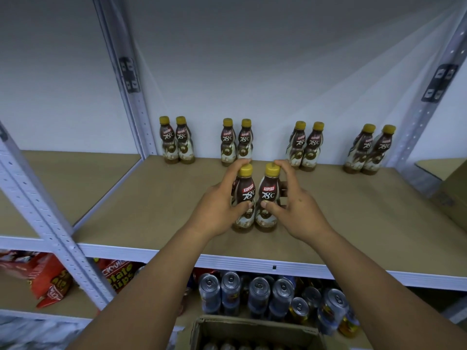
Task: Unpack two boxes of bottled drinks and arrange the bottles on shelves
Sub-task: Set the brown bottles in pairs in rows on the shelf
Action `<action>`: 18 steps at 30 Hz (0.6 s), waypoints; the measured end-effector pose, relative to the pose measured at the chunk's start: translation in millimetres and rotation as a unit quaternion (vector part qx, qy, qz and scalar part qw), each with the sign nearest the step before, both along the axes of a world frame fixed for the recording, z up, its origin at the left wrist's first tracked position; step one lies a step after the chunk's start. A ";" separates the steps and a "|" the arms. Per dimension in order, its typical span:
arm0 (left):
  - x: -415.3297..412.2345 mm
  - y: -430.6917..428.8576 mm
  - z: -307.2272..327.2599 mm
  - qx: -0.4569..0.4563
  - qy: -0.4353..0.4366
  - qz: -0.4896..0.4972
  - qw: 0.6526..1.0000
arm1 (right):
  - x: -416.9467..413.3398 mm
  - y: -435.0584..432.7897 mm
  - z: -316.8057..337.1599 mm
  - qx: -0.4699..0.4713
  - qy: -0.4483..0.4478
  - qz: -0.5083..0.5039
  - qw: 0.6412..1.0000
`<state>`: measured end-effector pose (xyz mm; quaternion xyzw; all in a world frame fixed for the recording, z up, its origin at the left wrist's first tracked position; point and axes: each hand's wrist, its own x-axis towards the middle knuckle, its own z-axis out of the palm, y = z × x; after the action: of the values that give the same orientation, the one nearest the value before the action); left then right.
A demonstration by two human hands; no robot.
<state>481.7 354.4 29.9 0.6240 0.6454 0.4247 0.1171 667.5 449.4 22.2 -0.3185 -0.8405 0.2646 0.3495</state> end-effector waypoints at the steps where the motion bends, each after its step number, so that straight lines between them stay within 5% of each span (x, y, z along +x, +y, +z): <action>1: -3.4 -2.4 0.5 0.001 0.000 0.001 1.000 | -4.0 -1.3 -0.1 -0.002 0.001 0.004 1.000; 18: -109.4 -17.4 0.2 -0.016 0.012 0.052 0.998 | -123.7 -3.3 -5.5 0.032 0.014 0.042 0.999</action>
<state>372.3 337.0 30.0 0.5925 0.6850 0.4125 0.0973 543.7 446.1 16.7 -0.2682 -0.8559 0.2564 0.3601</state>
